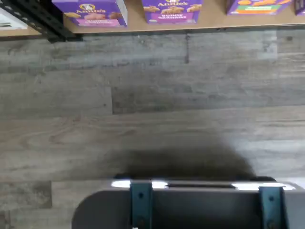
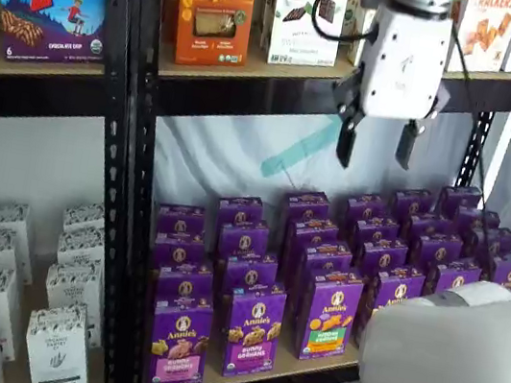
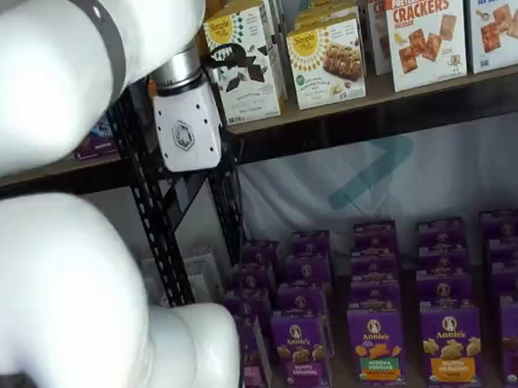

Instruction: Pick up the purple box with a pink patch in the middle, on the bottom shelf, the first box from the left

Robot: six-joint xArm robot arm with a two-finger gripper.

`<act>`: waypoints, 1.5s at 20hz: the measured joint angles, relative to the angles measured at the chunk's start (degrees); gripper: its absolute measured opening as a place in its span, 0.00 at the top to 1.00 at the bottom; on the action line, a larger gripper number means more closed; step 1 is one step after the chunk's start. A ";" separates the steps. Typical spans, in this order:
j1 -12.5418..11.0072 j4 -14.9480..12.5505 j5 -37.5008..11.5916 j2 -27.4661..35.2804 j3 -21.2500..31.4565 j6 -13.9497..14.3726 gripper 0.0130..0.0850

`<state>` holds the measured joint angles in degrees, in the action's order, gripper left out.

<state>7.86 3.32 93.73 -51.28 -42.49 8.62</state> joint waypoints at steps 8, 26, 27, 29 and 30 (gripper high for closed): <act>2.81 -0.56 -9.73 2.74 7.73 2.39 0.00; 10.30 -1.69 -37.51 18.97 20.85 9.27 0.00; 10.75 -2.02 -38.94 20.17 21.12 9.90 0.00; 11.63 -2.50 -41.11 22.89 21.21 10.99 0.00; 12.03 -2.77 -41.87 24.22 21.10 11.55 0.00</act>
<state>19.89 0.54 51.86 -27.06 -21.39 20.16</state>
